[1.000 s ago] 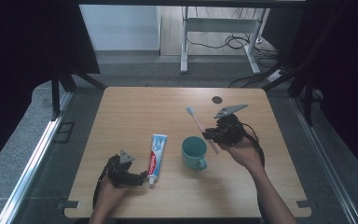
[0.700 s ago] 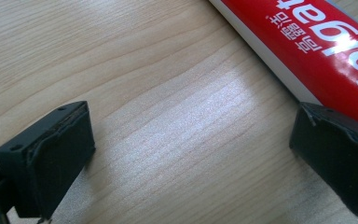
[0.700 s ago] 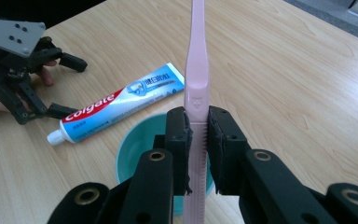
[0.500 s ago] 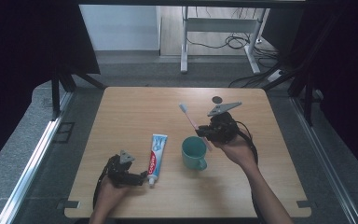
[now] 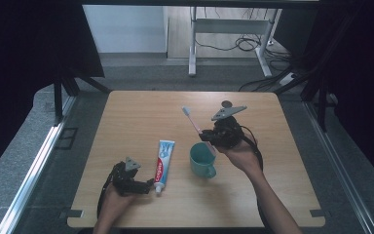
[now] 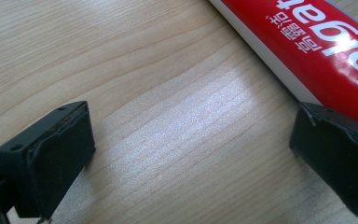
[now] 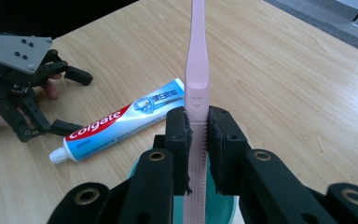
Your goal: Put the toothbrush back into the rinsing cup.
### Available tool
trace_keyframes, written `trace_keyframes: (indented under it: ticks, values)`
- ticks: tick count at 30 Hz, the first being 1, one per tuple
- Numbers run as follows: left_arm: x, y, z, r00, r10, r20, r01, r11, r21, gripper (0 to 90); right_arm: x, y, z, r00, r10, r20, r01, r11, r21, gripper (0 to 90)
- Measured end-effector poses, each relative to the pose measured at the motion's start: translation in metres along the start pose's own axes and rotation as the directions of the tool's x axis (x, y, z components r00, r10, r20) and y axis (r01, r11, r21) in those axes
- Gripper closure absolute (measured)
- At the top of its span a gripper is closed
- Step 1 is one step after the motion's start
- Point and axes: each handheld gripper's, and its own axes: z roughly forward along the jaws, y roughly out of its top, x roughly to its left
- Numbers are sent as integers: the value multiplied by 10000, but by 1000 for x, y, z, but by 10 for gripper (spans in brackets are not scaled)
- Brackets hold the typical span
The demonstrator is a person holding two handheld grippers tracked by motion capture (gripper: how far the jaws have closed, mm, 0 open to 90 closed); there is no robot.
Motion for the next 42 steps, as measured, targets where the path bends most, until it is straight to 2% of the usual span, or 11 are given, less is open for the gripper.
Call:
trace_keyframes:
  ticks: [22,42]
  values:
    - [0,0,0,10000,6,-5,-6,10000,-6,0,4,-14,26,9999,25,-114,-26,10000,-25,782]
    - [0,0,0,10000,0,-4,0,10000,-29,0,4,-35,41,9990,264,-374,-251,9990,364,781]
